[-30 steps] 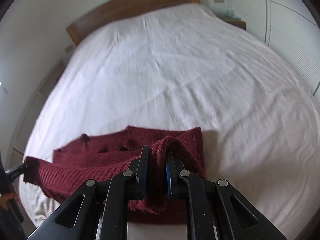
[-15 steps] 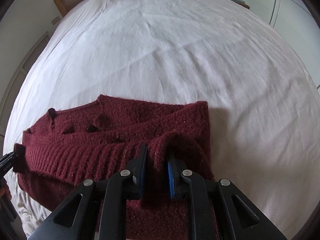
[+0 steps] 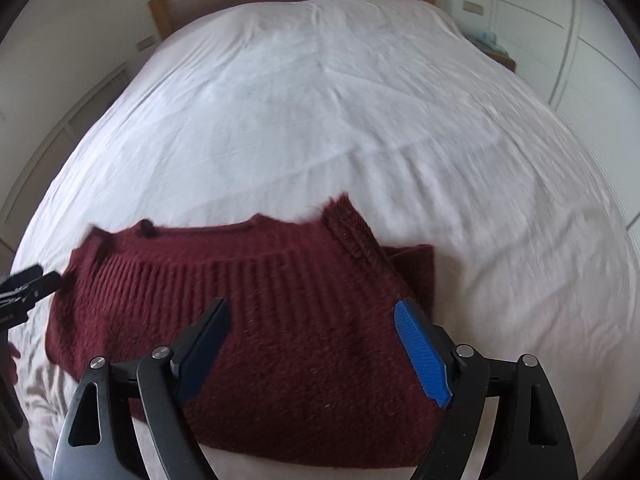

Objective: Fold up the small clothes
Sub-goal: 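Lay the hem over the collar and open both grippers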

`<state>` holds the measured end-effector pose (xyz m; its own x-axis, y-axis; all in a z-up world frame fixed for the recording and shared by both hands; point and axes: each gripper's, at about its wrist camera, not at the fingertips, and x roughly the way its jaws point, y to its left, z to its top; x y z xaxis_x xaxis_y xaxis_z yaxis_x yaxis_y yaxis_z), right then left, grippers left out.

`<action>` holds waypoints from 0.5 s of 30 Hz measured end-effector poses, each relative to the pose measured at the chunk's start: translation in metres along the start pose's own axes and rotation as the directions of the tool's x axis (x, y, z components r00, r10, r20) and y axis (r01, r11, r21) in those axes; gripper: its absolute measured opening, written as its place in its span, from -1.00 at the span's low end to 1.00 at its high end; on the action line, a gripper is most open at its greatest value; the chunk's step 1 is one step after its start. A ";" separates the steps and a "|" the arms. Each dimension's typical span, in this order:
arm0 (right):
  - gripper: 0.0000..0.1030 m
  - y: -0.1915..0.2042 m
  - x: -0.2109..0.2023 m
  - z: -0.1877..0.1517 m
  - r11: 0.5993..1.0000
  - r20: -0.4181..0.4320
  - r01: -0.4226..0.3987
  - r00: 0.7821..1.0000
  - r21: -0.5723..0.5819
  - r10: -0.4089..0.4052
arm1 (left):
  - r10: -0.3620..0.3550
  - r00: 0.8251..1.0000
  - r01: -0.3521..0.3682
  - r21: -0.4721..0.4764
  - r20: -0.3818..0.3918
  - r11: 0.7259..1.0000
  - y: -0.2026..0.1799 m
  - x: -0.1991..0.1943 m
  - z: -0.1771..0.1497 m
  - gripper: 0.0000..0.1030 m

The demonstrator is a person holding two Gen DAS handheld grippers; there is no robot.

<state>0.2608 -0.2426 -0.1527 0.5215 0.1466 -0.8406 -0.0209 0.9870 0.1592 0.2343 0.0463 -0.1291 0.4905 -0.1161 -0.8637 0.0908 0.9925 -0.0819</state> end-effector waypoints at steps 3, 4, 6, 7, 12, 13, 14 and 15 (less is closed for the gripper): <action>0.84 0.026 0.003 -0.013 0.998 -0.001 -0.004 1.000 -0.060 0.003 | 0.001 1.000 -0.002 0.047 0.006 0.999 -0.020 0.000 -0.008 0.75; 1.00 0.032 0.005 -0.017 0.997 -0.004 -0.004 1.000 -0.075 0.004 | -0.004 1.000 0.004 0.058 0.000 0.998 -0.026 0.002 -0.012 0.76; 0.99 0.049 0.011 -0.030 0.993 0.001 0.003 1.000 -0.115 -0.003 | -0.014 1.000 0.016 0.081 -0.021 0.997 -0.037 0.012 -0.018 0.98; 0.99 0.055 0.014 -0.037 0.991 0.000 0.006 1.000 -0.131 -0.006 | -0.015 0.999 0.018 0.092 -0.033 0.996 -0.042 0.016 -0.024 0.98; 0.99 0.075 0.036 -0.072 0.983 -0.004 0.042 0.999 -0.180 -0.044 | -0.002 0.998 0.011 0.120 -0.068 0.993 -0.054 0.041 -0.054 0.98; 0.99 0.075 0.040 -0.076 0.981 -0.005 0.052 0.999 -0.186 -0.054 | 0.003 0.997 0.006 0.128 -0.071 0.992 -0.054 0.046 -0.059 0.98; 0.99 0.074 0.046 -0.083 0.979 -0.008 0.065 0.998 -0.192 -0.068 | 0.012 0.997 -0.001 0.139 -0.074 0.990 -0.052 0.049 -0.063 0.98; 0.99 0.071 0.049 -0.086 0.980 -0.012 0.069 0.997 -0.188 -0.072 | 0.029 0.996 -0.016 0.155 -0.080 0.988 -0.052 0.053 -0.069 0.98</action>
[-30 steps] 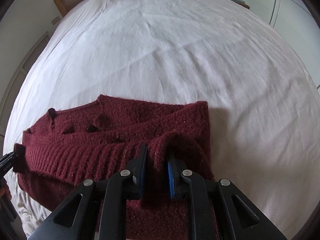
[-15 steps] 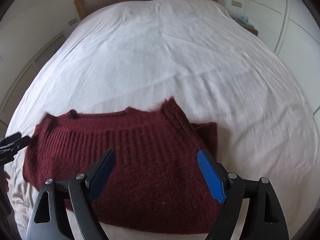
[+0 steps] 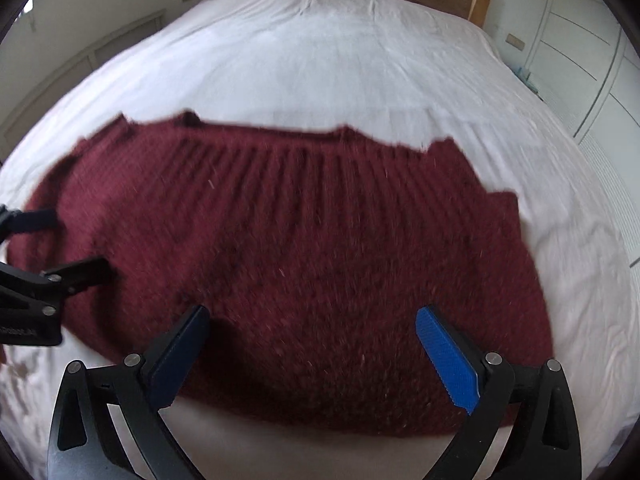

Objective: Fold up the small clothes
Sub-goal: 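Lay the hem over the collar and open both grippers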

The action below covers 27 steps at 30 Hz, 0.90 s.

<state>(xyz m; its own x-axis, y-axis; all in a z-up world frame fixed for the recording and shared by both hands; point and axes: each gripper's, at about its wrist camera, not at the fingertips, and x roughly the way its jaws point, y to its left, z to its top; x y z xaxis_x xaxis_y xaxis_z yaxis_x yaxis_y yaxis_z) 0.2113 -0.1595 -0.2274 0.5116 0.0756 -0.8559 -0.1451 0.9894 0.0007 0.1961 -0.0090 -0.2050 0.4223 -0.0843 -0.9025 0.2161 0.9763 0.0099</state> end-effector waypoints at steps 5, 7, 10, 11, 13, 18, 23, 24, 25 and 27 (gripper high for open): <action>0.99 -0.027 0.004 -0.014 0.998 0.013 0.022 1.000 0.051 -0.023 | 0.031 1.000 -0.031 0.003 0.007 1.000 0.011 0.010 -0.016 0.99; 0.99 -0.046 0.005 -0.019 0.996 -0.001 0.047 0.999 0.077 -0.047 | 0.044 0.999 -0.044 -0.003 0.019 0.999 0.020 0.009 -0.020 0.99; 0.99 -0.073 0.005 -0.026 0.990 -0.008 0.018 1.000 0.140 -0.017 | 0.068 0.997 -0.068 -0.010 0.034 0.998 0.036 0.007 -0.024 0.99; 0.99 -0.081 0.005 -0.029 0.988 -0.007 0.008 1.000 0.156 -0.007 | 0.061 0.998 -0.060 -0.021 0.035 0.998 0.042 0.007 -0.026 0.99; 0.99 -0.089 0.005 -0.033 0.987 0.001 -0.007 1.000 0.159 0.007 | 0.038 0.999 -0.037 -0.037 0.035 0.999 0.050 0.010 -0.028 0.99; 0.99 -0.098 0.009 -0.038 0.985 0.012 -0.034 0.999 0.169 0.032 | 0.013 0.999 -0.012 -0.033 0.042 0.999 0.050 0.013 -0.032 0.99; 0.99 -0.096 0.011 -0.039 0.985 0.013 -0.037 0.999 0.168 0.035 | 0.010 0.998 -0.007 -0.047 0.056 0.999 0.052 0.011 -0.038 0.99; 0.99 -0.095 0.010 -0.039 0.985 0.012 -0.037 0.999 0.167 0.036 | 0.009 0.998 -0.006 -0.047 0.058 0.999 0.053 0.011 -0.039 0.99; 0.99 -0.094 0.009 -0.038 0.986 0.009 -0.037 0.999 0.165 0.036 | 0.004 0.998 -0.002 -0.045 0.059 0.999 0.053 0.011 -0.039 0.99; 0.99 -0.092 0.002 -0.036 0.986 0.013 -0.037 0.999 0.161 0.036 | -0.009 0.999 0.012 -0.044 0.051 0.999 0.055 0.009 -0.040 0.99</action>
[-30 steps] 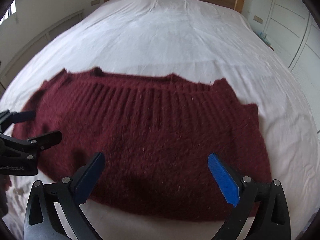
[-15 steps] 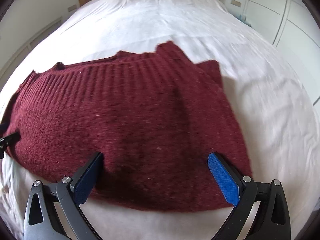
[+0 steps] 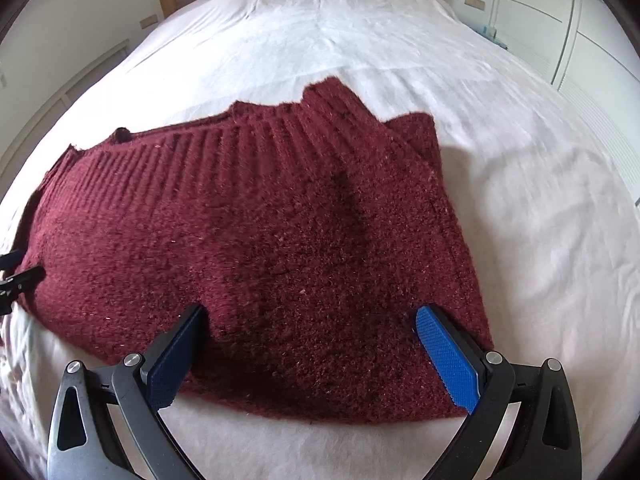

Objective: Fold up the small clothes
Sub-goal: 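Lay the hem over the collar and open both grippers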

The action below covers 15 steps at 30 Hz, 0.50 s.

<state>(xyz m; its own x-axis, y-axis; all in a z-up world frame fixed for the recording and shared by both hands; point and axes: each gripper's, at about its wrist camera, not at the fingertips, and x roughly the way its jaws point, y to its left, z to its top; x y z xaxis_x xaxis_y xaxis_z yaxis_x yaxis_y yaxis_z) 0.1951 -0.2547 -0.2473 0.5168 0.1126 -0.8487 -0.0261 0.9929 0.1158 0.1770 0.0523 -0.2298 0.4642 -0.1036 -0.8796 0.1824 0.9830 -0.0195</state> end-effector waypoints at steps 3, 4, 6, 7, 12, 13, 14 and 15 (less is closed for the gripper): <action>0.99 0.006 -0.017 -0.002 1.000 0.000 0.003 1.000 -0.012 -0.003 | -0.012 0.999 0.011 -0.008 -0.044 1.000 0.003 -0.006 0.005 0.98; 0.99 0.008 -0.022 -0.003 1.000 0.001 0.009 1.000 -0.020 -0.009 | -0.001 0.998 0.000 -0.016 -0.058 1.000 0.005 -0.015 0.005 0.98; 0.99 0.010 -0.034 -0.009 0.999 0.011 0.013 1.000 -0.040 -0.013 | 0.032 0.998 -0.033 -0.022 -0.059 0.999 0.009 -0.030 0.009 0.98; 0.99 0.010 -0.038 -0.012 0.999 0.014 0.007 1.000 -0.045 -0.007 | 0.038 0.998 -0.039 -0.024 -0.051 0.999 0.014 -0.039 0.010 0.98; 0.99 0.007 -0.054 -0.033 0.999 0.002 0.008 1.000 -0.051 -0.008 | -0.011 0.997 -0.001 -0.146 -0.076 0.989 0.067 -0.055 0.013 0.98; 0.99 0.006 -0.056 -0.036 0.999 0.001 0.011 1.000 -0.048 -0.010 | -0.019 0.996 0.003 -0.178 -0.090 0.984 0.078 -0.052 0.013 0.98; 0.99 0.004 -0.058 -0.041 0.999 -0.003 0.011 1.000 -0.040 -0.011 | -0.034 0.994 0.012 -0.208 -0.102 0.978 0.087 -0.049 0.013 0.98; 0.99 0.003 -0.060 -0.045 0.999 -0.008 0.011 1.000 -0.032 -0.011 | -0.058 0.993 0.032 -0.231 -0.107 0.973 0.094 -0.045 0.013 0.98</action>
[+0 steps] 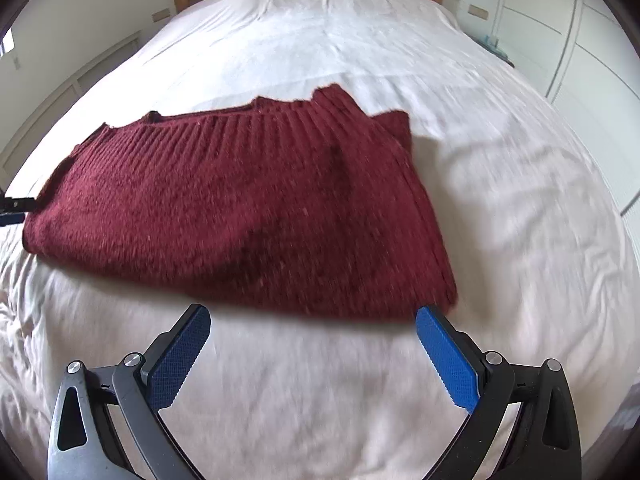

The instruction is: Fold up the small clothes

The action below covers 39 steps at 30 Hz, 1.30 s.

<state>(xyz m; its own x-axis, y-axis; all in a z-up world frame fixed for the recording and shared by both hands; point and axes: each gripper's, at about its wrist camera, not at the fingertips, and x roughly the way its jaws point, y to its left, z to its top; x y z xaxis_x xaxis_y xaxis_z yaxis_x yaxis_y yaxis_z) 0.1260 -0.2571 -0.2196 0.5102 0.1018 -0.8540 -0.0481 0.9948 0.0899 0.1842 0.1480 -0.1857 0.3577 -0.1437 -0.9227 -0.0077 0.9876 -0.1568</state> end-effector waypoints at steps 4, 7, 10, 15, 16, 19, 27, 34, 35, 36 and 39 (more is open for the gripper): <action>0.99 -0.008 -0.004 -0.011 1.000 -0.021 0.014 1.000 0.015 -0.014 | -0.114 0.992 0.107 -0.101 -0.059 0.989 0.019 0.024 0.004 0.97; 0.99 -0.011 -0.003 -0.017 0.999 -0.042 0.025 0.999 0.021 -0.024 | -0.147 0.985 0.137 -0.104 -0.091 0.985 0.017 0.042 0.004 0.97; 0.99 -0.012 -0.002 -0.018 0.999 -0.047 0.033 0.998 0.022 -0.032 | -0.127 0.985 0.117 -0.087 -0.116 0.989 0.010 0.058 0.006 0.98; 0.99 -0.015 -0.002 -0.017 0.999 -0.045 0.035 0.998 0.033 -0.034 | -0.118 0.985 0.110 -0.063 -0.127 0.992 0.002 0.064 0.004 0.94; 0.99 -0.015 -0.002 -0.016 0.999 -0.043 0.036 0.998 0.037 -0.035 | -0.122 0.984 0.116 -0.053 -0.129 0.992 0.000 0.064 0.004 0.74; 0.99 -0.018 -0.003 -0.015 0.998 -0.040 0.036 0.999 0.053 -0.034 | -0.179 0.975 0.178 -0.021 -0.132 0.984 -0.013 0.060 0.005 -0.17; 0.99 -0.027 -0.012 -0.014 0.997 -0.039 0.035 0.999 0.071 -0.032 | -0.133 0.984 0.138 0.040 -0.121 0.990 -0.045 0.038 0.016 -0.51; 0.99 -0.052 -0.031 -0.002 0.991 -0.017 0.057 0.998 0.117 -0.055 | -0.171 0.984 0.176 0.110 -0.054 0.978 -0.086 -0.029 0.037 -0.54; 0.99 -0.057 -0.034 0.000 0.990 -0.014 0.062 0.998 0.125 -0.060 | -0.179 0.983 0.184 0.124 -0.051 0.975 -0.095 -0.035 0.040 -0.55; 0.99 -0.062 -0.039 0.002 0.989 -0.007 0.063 0.998 0.132 -0.062 | -0.185 0.982 0.190 0.140 -0.048 0.972 -0.106 -0.041 0.044 -0.56; 0.99 -0.076 -0.056 0.008 0.988 0.035 0.054 0.998 0.147 -0.060 | -0.183 0.982 0.187 0.191 -0.035 0.964 -0.136 -0.057 0.054 -0.59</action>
<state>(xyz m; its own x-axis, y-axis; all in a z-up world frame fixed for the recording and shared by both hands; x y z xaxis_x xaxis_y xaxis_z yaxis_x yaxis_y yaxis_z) 0.1080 -0.3387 -0.1748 0.5419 0.0420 -0.8394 0.1061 0.9873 0.1179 0.2158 0.0249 -0.0928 0.3201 -0.3245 -0.8901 0.2376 0.9370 -0.2561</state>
